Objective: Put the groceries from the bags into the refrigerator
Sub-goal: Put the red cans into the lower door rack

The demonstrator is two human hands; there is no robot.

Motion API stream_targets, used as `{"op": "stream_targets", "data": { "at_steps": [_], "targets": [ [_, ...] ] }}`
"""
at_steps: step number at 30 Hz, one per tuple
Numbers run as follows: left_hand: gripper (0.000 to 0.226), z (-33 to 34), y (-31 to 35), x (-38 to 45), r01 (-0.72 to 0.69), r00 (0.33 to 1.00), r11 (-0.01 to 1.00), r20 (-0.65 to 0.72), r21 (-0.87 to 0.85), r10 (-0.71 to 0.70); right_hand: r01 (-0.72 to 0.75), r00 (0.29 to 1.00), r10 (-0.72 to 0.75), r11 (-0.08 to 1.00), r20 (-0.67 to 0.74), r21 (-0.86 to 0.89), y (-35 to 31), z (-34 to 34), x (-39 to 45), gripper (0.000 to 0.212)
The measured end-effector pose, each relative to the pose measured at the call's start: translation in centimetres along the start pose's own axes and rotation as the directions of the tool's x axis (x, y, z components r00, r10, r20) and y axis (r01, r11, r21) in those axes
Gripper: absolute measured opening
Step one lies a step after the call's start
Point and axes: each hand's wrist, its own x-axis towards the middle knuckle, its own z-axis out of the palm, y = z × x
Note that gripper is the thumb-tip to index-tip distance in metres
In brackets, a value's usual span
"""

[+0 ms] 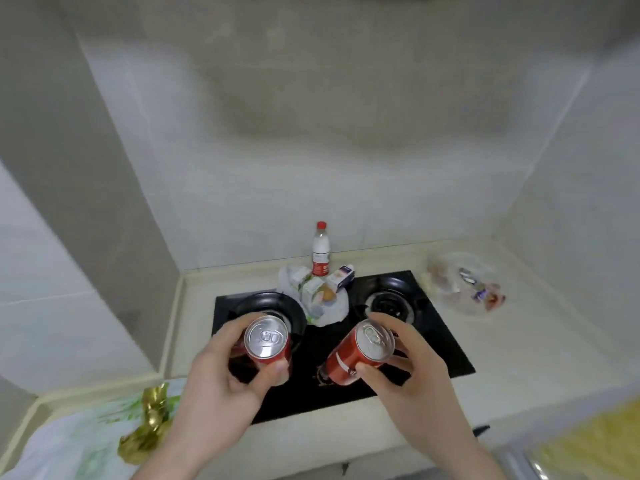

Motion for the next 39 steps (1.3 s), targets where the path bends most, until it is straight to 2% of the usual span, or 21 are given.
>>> {"op": "stream_targets", "data": {
  "at_steps": [4, 8, 12, 15, 20, 25, 29, 33, 36, 39],
  "targets": [
    [0.058, 7.4, 5.9, 0.5, -0.114, 0.985, 0.992, 0.121, -0.054, 0.119, -0.004, 0.983, 0.007, 1.000, -0.182, 0.015, 1.1, -8.8, -3.0, 0.065],
    [0.058, 15.0, 11.1, -0.1, -0.204, 0.948, 0.971, 0.222, -0.124, 0.227, 0.001, 0.936, 0.002, 1.000, -0.352, 0.008, 2.9, -16.7, -6.3, 0.064],
    [0.057, 22.4, 15.5, -1.0, -0.260, 0.887, 0.945, 0.337, -0.198, 0.315, -0.031, 0.861, 0.022, 0.999, -0.507, -0.009, 4.5, -23.5, -10.4, 0.065],
    [0.059, 27.5, 18.7, -1.8, -0.281, 0.811, 0.923, 0.449, -0.264, 0.375, -0.073, 0.774, 0.046, 0.997, -0.631, -0.018, 5.2, -27.7, -13.7, 0.067],
    [0.065, 35.7, 24.2, -3.0, -0.365, 0.644, 0.868, 0.582, -0.338, 0.497, -0.144, 0.583, 0.071, 0.989, -0.810, -0.018, 5.9, -33.2, -18.9, 0.065],
    [0.055, 44.0, 28.7, -4.5, -0.336, 0.442, 0.831, 0.705, -0.443, 0.554, -0.267, 0.407, 0.108, 0.964, -0.907, -0.005, 6.6, -37.2, -23.3, 0.067],
    [0.053, 50.5, 32.0, -5.8, -0.283, 0.269, 0.783, 0.738, -0.553, 0.619, -0.345, 0.228, 0.120, 0.938, -0.966, 0.035, 7.2, -39.9, -25.3, 0.063],
    [0.068, 56.2, 35.3, -6.8, -0.258, 0.109, 0.740, 0.742, -0.622, 0.662, -0.428, 0.059, 0.114, 0.901, -0.992, 0.078, 7.4, -42.0, -26.1, 0.061],
    [0.059, 60.3, 37.1, -7.4, -0.248, -0.020, 0.710, 0.736, -0.659, 0.677, -0.489, -0.055, 0.108, 0.864, -0.993, 0.121, 7.2, -43.2, -26.8, 0.061],
    [0.063, 64.3, 38.7, -8.5, -0.189, -0.132, 0.700, 0.724, -0.689, 0.677, -0.522, -0.178, 0.094, 0.835, -0.980, 0.175, 6.8, -43.5, -27.7, 0.061]
  ]
}}
